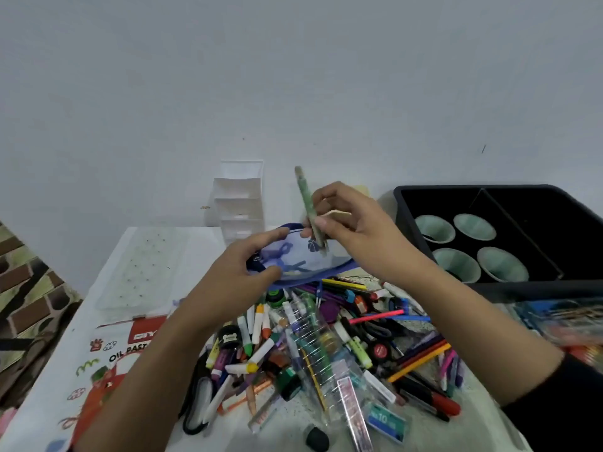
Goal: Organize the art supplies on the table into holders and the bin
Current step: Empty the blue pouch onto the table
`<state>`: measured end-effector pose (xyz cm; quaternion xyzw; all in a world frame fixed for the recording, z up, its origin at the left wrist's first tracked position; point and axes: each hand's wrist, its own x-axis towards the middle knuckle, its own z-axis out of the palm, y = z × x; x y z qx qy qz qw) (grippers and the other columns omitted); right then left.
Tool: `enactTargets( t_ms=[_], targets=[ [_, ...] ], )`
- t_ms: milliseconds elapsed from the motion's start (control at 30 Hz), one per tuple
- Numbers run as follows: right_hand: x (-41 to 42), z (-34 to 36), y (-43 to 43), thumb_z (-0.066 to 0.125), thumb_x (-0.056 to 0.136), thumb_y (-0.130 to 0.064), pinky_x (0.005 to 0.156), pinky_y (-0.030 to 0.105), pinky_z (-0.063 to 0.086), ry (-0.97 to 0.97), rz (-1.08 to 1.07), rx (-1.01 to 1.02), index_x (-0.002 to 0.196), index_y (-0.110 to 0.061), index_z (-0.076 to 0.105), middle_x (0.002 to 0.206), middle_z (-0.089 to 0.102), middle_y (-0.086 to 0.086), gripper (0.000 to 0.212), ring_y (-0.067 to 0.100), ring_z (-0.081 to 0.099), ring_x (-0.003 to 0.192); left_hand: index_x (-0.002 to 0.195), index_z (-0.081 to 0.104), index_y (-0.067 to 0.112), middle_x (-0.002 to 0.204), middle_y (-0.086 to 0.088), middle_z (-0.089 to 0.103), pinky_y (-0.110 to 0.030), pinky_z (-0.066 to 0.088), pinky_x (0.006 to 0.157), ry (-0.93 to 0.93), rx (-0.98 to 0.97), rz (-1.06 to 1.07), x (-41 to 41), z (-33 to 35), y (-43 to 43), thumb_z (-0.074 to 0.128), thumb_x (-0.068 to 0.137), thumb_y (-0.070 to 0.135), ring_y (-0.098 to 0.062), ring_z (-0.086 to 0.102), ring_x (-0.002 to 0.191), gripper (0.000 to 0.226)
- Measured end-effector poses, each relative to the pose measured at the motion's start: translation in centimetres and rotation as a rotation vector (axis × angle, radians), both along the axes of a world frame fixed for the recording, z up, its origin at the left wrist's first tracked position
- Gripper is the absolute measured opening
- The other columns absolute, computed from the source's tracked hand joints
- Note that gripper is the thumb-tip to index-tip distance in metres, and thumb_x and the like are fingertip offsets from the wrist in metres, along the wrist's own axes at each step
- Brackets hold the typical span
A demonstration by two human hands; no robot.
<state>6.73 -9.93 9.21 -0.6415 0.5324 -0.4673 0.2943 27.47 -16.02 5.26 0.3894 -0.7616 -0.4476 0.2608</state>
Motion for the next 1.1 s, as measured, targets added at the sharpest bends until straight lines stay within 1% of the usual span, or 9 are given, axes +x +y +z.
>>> enactTargets(
  t_ms=[100,167,267,367,467,600,733,900,1100],
  targets=[
    [-3.0,-0.2,0.8,0.056,0.101,-0.008,0.075,0.037,0.054,0.466,-0.032,-0.007,0.111,-0.015,0.061,0.095,0.069,0.001,0.014,0.012,0.069,0.086,0.132,0.058,0.05,0.131,0.026,0.057,-0.037,0.057,0.089,0.071,0.045,-0.016,-1.4,0.4,0.1,0.061,0.096,0.011,0.007,0.063,0.101,0.053],
    [-4.9,-0.3,1.1,0.055,0.101,-0.011,0.068,0.035,0.048,0.753,-0.048,-0.039,0.113,-0.018,0.064,0.092,0.067,-0.002,0.017,0.012,0.059,0.079,0.128,0.061,0.051,0.125,0.024,0.064,-0.047,0.054,0.096,0.106,0.073,-0.018,-2.2,0.3,-0.2,0.062,0.095,0.009,-0.005,0.064,0.099,0.053],
    [-6.8,-0.3,1.6,0.053,0.102,-0.015,0.075,0.033,0.047,0.864,-0.015,0.008,0.118,-0.02,0.066,0.099,0.067,-0.002,0.021,0.012,0.056,0.083,0.126,0.061,0.052,0.116,0.024,0.067,-0.056,0.053,0.092,0.103,0.084,-0.056,-3.6,0.1,-0.4,0.062,0.095,0.008,-0.021,0.064,0.097,0.054],
    [-8.0,-0.4,2.2,0.056,0.1,-0.011,0.083,0.031,0.05,0.855,-0.031,-0.02,0.112,-0.018,0.071,0.104,0.068,-0.007,0.021,0.008,0.06,0.092,0.127,0.061,0.051,0.12,0.025,0.065,-0.053,0.053,0.093,0.103,0.084,-0.063,-5.3,0.1,-0.3,0.061,0.095,0.006,-0.013,0.061,0.101,0.056],
    [-8.8,-0.3,3.4,0.061,0.096,-0.003,0.078,0.02,0.049,0.61,-0.147,-0.231,0.101,-0.015,0.073,0.092,0.064,-0.016,0.018,0.001,0.061,0.087,0.129,0.062,0.045,0.128,0.027,0.06,-0.038,0.054,0.093,0.125,0.086,-0.032,-6.6,0.1,-0.2,0.058,0.095,0.002,0.002,0.061,0.11,0.055],
    [-10.0,-1.2,5.3,0.061,0.092,0.006,0.07,0.029,0.049,0.384,-0.334,-0.442,0.092,-0.005,0.069,0.086,0.065,0.001,0.014,0.018,0.061,0.078,0.128,0.063,0.042,0.128,0.028,0.06,-0.03,0.047,0.09,0.123,0.08,0.007,-7.7,-0.3,-0.2,0.056,0.095,0.002,0.005,0.062,0.104,0.053],
    [-12.0,-3.7,7.1,0.063,0.094,-0.001,0.067,0.034,0.051,0.295,-0.397,-0.338,0.099,-0.011,0.069,0.089,0.067,-0.002,0.013,0.016,0.063,0.078,0.125,0.065,0.046,0.128,0.029,0.06,-0.035,0.048,0.096,0.083,0.074,0.002,-8.5,-0.9,0.2,0.057,0.096,0.006,-0.002,0.056,0.119,0.05],
    [-14.8,-6.0,8.8,0.068,0.091,-0.004,0.074,0.012,0.041,0.368,-0.482,-0.203,0.103,-0.017,0.067,0.091,0.064,-0.009,0.018,0.012,0.061,0.088,0.127,0.066,0.034,0.126,0.026,0.063,-0.034,0.049,0.101,0.107,0.069,0.08,-10.5,-1.5,1.1,0.059,0.099,0.023,-0.001,0.056,0.119,0.031],
    [-18.4,-9.3,9.5,0.064,0.096,-0.034,0.092,0.03,0.044,0.645,-0.438,0.124,0.121,-0.025,0.063,0.119,0.057,-0.009,0.026,0.014,0.052,0.112,0.127,0.069,0.027,0.128,0.018,0.065,-0.039,0.056,0.096,0.187,0.024,0.217,-14.2,-2.6,3.7,0.062,0.09,0.047,-0.003,0.06,0.117,0.042]
  ],
)
